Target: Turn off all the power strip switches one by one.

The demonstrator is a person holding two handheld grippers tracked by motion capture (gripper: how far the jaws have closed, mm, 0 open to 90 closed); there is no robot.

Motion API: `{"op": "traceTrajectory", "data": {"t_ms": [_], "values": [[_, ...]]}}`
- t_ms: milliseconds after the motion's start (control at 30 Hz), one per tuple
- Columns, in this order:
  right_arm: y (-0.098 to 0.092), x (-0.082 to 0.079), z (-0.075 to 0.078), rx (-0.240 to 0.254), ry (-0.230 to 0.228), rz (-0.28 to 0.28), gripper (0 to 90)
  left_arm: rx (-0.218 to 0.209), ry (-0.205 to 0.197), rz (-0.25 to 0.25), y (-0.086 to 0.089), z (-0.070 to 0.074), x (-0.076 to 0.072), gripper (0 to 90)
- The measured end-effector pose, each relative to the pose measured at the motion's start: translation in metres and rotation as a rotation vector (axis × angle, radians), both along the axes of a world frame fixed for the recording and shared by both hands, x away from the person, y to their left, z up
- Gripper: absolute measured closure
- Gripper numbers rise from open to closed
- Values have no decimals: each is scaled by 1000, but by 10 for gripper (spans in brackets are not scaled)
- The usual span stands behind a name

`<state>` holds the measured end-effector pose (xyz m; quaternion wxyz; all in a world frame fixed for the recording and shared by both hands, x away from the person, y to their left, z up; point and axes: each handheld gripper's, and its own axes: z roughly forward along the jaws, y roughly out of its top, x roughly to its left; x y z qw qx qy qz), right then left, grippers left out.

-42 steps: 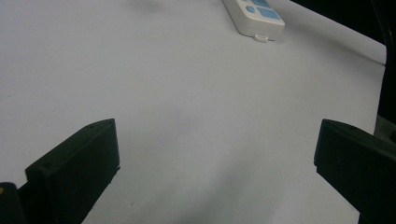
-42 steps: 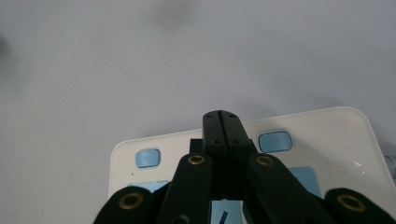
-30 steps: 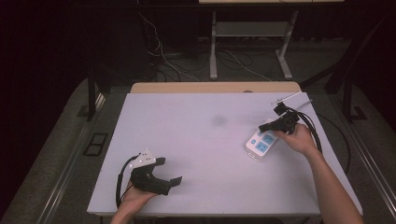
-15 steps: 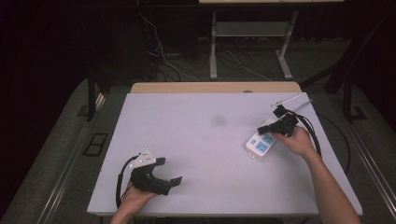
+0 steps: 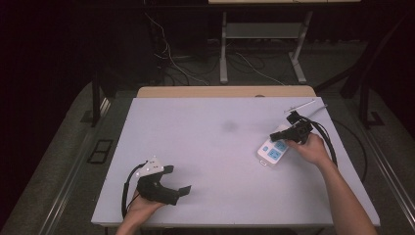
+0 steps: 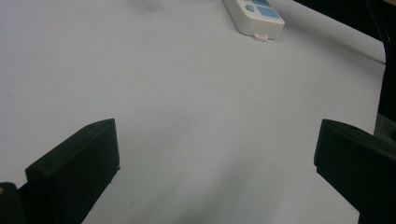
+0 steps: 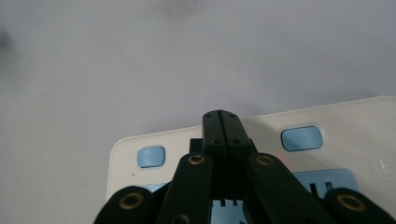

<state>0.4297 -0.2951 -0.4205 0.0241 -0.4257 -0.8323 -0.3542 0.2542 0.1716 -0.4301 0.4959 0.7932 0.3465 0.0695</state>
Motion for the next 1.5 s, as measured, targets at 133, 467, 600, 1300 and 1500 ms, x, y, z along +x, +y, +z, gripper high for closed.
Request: {"op": "traceTrajectory", "data": {"t_ms": [133, 467, 600, 1300, 1500], "values": [[-2, -2, -2, 14, -14, -7, 900, 2, -1, 0, 0, 0, 0, 0], [-4, -3, -2, -4, -10, -38, 900, 0, -4, 0, 0, 1, -2, 0], [-2, -5, -1, -19, -26, -38, 900, 1, -4, -1, 0, 1, -2, 0], [0, -9, 6, -12, 1, -19, 900, 0, 5, 0, 0, -1, 0, 0], [-1, -7, 13, -24, -8, -13, 900, 0, 6, 0, 0, -1, 0, 0]]}}
